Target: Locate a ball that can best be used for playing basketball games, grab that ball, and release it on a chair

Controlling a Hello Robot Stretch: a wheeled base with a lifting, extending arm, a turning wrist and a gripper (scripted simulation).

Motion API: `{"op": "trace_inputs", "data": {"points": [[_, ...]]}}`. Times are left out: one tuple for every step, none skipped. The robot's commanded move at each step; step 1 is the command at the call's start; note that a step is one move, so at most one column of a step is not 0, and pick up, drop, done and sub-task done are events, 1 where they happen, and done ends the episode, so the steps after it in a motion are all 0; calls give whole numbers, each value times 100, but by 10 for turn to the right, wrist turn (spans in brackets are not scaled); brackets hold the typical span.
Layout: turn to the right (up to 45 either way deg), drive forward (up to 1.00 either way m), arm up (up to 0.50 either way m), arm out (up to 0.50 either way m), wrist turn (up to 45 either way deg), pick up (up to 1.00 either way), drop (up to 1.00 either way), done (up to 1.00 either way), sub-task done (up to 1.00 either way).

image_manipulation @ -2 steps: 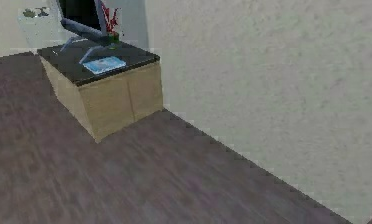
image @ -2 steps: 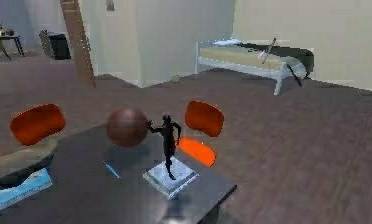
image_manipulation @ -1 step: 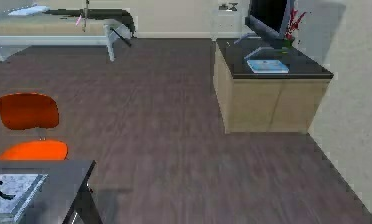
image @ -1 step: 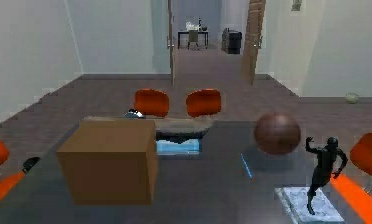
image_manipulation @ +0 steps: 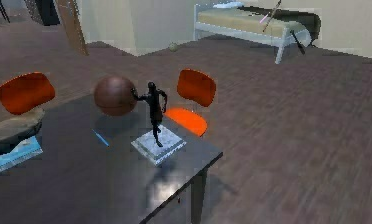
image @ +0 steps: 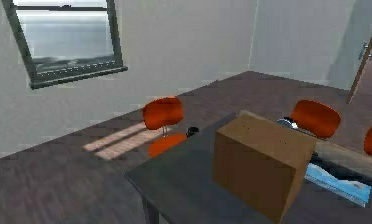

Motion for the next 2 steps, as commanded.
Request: {"op": "trace_inputs", "data": {"points": [[-150,0,0,0,0,0,0,0,0],[450,0,0,0,0,0,0,0,0]]}}
